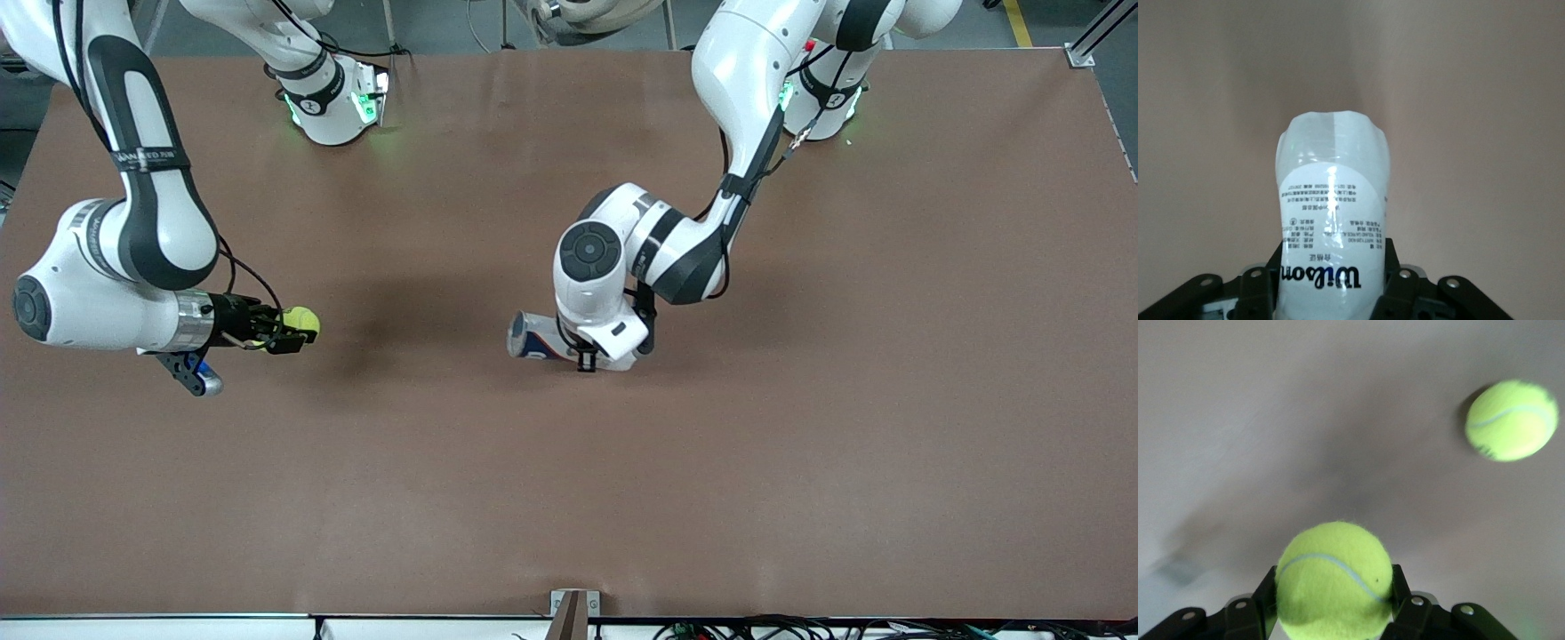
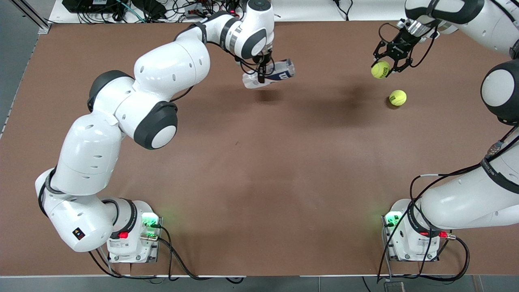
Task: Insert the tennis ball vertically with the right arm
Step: 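Lift the tube upright with the left gripper while the right gripper lifts the ball, then bring the ball with the right gripper over the tube's open end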
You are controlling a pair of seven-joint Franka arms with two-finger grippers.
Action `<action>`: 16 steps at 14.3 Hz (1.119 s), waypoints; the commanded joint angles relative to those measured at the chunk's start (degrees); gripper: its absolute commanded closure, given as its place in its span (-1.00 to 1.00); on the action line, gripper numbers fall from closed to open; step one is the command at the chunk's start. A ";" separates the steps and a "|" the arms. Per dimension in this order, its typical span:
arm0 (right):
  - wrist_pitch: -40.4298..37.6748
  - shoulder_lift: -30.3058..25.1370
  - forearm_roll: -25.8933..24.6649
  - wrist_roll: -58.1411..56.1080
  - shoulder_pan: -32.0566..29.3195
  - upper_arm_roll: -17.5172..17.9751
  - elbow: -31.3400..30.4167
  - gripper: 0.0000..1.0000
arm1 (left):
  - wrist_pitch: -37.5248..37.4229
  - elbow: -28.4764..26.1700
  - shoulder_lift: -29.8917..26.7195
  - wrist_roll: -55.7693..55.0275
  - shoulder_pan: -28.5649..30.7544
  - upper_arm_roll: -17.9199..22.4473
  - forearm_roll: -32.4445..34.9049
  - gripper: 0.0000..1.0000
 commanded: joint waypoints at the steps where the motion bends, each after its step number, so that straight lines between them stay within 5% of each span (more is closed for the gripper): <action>1: -4.09 -3.41 4.11 4.15 0.32 -0.24 0.70 0.98 | 5.39 -2.17 -1.93 3.95 0.71 -2.15 -5.40 -0.10; 8: -5.51 -8.51 9.30 18.48 6.47 0.02 0.53 0.99 | 23.67 -12.09 -5.70 22.29 0.62 -3.30 -27.09 -0.10; 11: -2.09 -8.78 9.57 24.80 10.42 0.02 0.71 0.99 | 27.73 -15.98 -7.20 34.44 0.62 -4.44 -36.51 -0.10; 16: 5.83 -8.17 9.57 38.86 18.42 0.02 3.77 0.99 | 34.41 -18.08 -6.85 39.90 0.71 -6.81 -47.07 -0.10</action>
